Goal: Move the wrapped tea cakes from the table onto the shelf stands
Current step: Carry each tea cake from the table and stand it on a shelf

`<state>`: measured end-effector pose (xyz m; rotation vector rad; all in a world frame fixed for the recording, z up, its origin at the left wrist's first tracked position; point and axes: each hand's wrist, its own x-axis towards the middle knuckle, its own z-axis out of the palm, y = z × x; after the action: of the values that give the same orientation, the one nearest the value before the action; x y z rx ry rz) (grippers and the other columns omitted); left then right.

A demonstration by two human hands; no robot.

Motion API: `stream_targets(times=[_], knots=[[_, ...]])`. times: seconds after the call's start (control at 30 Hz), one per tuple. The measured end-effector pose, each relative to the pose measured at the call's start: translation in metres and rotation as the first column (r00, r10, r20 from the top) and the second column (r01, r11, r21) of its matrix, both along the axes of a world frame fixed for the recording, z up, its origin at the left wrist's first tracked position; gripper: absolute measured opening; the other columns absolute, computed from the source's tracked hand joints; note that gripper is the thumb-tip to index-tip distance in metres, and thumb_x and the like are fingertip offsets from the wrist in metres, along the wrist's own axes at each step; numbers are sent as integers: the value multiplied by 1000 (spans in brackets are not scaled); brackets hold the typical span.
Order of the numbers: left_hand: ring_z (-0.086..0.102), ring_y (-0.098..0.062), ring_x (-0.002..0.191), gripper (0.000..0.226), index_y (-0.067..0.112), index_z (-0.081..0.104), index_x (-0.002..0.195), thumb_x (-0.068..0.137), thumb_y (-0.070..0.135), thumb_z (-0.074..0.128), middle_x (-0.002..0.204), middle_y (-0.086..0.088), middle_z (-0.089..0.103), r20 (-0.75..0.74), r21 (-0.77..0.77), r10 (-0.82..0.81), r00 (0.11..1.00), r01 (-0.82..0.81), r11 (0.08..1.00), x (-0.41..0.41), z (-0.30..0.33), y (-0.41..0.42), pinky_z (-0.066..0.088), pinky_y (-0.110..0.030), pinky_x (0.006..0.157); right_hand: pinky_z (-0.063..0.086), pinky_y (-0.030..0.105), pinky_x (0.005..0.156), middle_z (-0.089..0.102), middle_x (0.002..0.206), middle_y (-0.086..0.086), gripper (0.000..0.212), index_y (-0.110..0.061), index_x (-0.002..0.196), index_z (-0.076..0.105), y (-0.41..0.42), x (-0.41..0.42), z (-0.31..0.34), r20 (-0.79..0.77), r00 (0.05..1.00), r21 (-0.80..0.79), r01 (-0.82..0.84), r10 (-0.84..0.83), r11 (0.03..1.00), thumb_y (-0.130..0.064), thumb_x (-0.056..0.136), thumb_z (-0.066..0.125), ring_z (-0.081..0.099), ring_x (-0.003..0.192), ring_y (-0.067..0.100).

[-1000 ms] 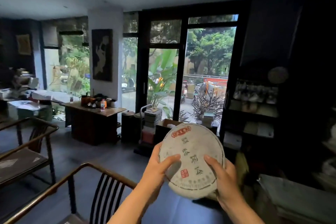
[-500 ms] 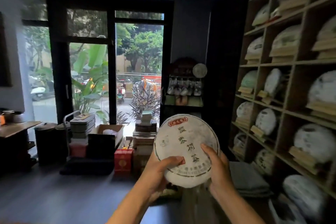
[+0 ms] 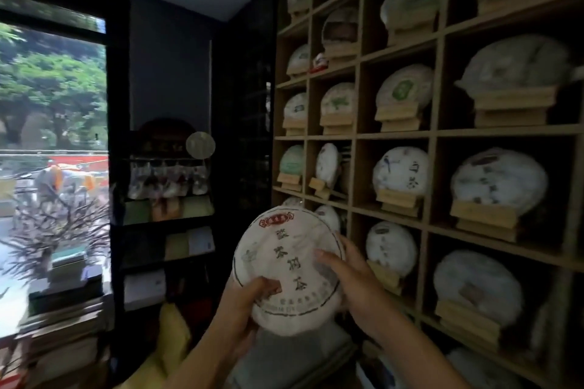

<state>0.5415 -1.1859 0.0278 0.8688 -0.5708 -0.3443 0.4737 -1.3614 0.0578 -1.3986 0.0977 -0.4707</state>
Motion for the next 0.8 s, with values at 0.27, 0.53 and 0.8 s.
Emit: stream_targets(times=[0.27, 0.53, 0.8], knots=[[68, -42, 104, 82, 12, 63, 124, 44, 6, 75, 120, -21, 69, -119, 53, -547, 829, 555, 830, 11, 23, -91, 59, -52, 76, 61, 42, 77, 72, 114, 18, 51, -11, 124, 63, -61, -55, 10, 88, 985, 251, 120, -146, 961, -8, 73, 71, 71, 102, 33], [61, -52, 109, 70, 7, 72, 115, 46, 7, 83, 127, -30, 61, -30, -46, -837, 546, 836, 547, -4, 52, -195, 54, -60, 83, 60, 46, 78, 71, 115, 21, 54, -9, 119, 67, -120, -102, 29, 148, 944, 223, 257, -294, 940, -8, 67, 80, 70, 102, 38], [74, -22, 92, 61, 32, 60, 120, 64, 53, 69, 113, -1, 72, 193, 249, -497, 846, 447, 859, -17, 87, -279, 60, -31, 60, 62, 40, 70, 75, 110, 13, 44, -17, 111, 72, -184, -145, 56, 376, 698, 213, 575, -610, 790, -12, 68, 75, 73, 97, 29]])
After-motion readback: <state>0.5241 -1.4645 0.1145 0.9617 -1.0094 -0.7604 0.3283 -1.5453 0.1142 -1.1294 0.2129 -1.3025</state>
